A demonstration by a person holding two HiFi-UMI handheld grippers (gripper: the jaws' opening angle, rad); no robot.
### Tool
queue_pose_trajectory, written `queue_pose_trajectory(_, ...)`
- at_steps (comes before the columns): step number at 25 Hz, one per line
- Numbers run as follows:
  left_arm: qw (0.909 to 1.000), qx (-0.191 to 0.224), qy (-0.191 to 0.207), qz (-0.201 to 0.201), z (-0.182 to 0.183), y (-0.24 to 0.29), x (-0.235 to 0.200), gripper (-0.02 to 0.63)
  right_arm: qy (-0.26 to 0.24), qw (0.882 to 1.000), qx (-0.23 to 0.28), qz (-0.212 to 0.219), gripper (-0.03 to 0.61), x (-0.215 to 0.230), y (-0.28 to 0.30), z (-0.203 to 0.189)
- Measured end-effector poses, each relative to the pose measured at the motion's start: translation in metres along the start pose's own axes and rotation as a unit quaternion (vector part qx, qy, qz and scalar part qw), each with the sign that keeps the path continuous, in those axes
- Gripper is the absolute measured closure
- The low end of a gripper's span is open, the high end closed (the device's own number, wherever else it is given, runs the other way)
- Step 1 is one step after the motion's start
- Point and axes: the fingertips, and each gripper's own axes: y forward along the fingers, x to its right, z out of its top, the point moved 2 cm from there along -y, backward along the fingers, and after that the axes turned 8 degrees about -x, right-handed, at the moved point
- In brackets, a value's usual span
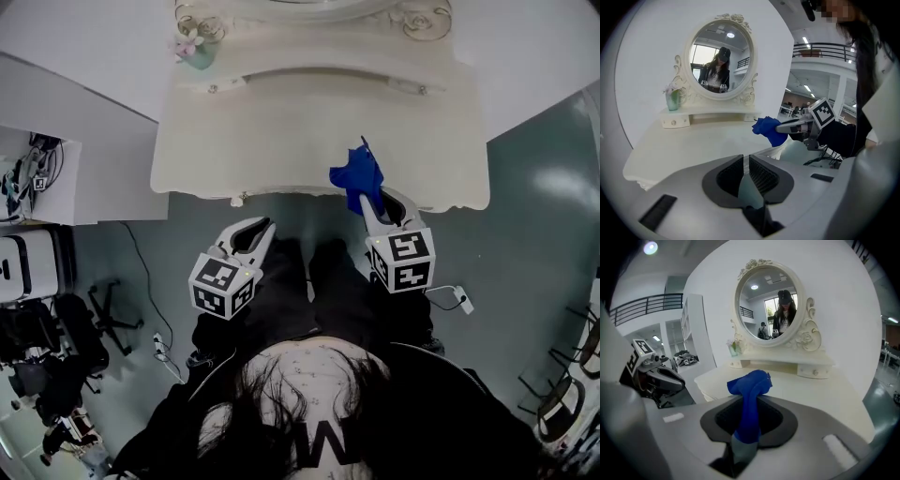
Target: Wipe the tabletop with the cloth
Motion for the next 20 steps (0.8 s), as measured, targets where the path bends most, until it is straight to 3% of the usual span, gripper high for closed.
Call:
queue_pose_trajectory(5,0.9999,0.004,0.010,0.001,-0.003,-0.009,-0.009,0.594,-0.003,1.000,0.002,0.031,0.494,-0.042,0.016,0.003)
queue_pose_trajectory(12,0.9992,0.020,0.033,-0.006,-0.016,-0.041,-0.021,0.594,-0.009,1.000,0.011,0.019,0.494,-0.085,0.010,0.009)
queue_pose_trajectory(20,0.9985,0.053,0.011,0.002,-0.063,-0.107,-0.055,0.594,0.017,0.999,0.023,0.028,0.494,-0.170,-0.010,-0.002)
